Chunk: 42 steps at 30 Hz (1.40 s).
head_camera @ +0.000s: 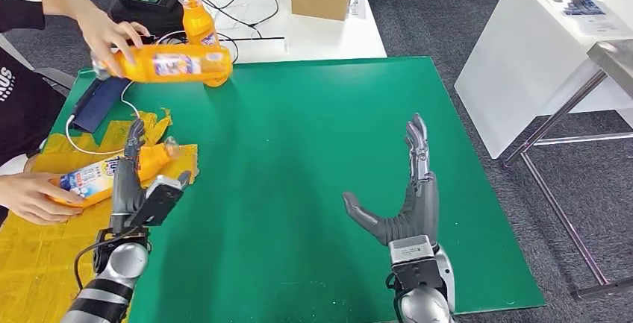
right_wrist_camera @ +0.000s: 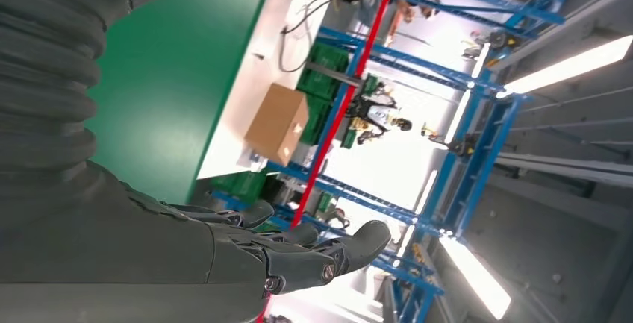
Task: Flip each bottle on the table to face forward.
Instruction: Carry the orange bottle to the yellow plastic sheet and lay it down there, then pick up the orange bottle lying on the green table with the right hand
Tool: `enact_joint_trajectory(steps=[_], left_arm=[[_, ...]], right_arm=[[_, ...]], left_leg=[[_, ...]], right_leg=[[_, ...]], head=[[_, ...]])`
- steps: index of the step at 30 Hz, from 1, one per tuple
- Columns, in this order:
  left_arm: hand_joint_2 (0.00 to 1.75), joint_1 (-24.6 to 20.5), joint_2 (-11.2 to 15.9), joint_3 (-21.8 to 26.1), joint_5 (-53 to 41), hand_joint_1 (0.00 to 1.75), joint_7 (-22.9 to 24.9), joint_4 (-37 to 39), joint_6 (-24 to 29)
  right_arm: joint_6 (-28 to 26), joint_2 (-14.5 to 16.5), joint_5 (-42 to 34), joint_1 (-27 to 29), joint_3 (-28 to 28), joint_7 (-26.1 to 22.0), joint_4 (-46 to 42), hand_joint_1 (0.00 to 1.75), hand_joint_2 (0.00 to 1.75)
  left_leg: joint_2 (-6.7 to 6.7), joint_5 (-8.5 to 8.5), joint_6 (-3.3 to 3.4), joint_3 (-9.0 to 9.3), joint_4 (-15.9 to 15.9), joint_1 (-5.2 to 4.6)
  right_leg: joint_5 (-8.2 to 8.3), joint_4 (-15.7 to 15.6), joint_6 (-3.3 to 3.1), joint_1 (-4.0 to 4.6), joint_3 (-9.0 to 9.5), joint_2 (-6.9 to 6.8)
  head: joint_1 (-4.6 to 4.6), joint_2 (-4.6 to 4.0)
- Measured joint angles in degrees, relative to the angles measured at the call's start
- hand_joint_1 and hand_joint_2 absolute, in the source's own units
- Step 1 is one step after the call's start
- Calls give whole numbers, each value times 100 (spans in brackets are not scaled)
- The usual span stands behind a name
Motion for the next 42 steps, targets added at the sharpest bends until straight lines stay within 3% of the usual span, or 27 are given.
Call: enact_joint_trajectory(steps=[5,11,21,30,42], left_arm=[[175,733,-225,142,1229,0,-139,-1441,-1052],[175,1225,-414,201,2434,0,-48,-2124,-2028],[175,1696,-638,186,2615,0,-36,-2448,-2179],[175,1721,-744,186,2716,0,-67,-2449,-2288],[175,1667,-807,184,2732,0,-68,-2443,-2383]], right_arm=[[1,21,102,207,-199,25,-33,0,175],[0,4,411,404,-353,131,-81,0,175],[-38,-335,1456,692,-362,649,-127,0,175],[14,-637,1975,692,-263,970,-124,0,175],[292,-748,2459,445,-96,1222,70,0,175]], left_leg=[[-3,-3,-2,0,0,2],[-2,-2,-2,1,-1,3],[-4,-3,-1,0,-1,1],[-4,-2,-1,1,-1,1],[-3,-2,-1,1,-1,1]], right_leg=[[-2,-1,-1,2,-1,-1],[-2,0,-1,2,1,-1],[-2,-2,-1,1,1,-1],[-1,-1,0,1,3,-1],[-1,-1,0,1,2,-1]], head=[[-1,0],[1,0],[1,0],[1,0],[1,0]])
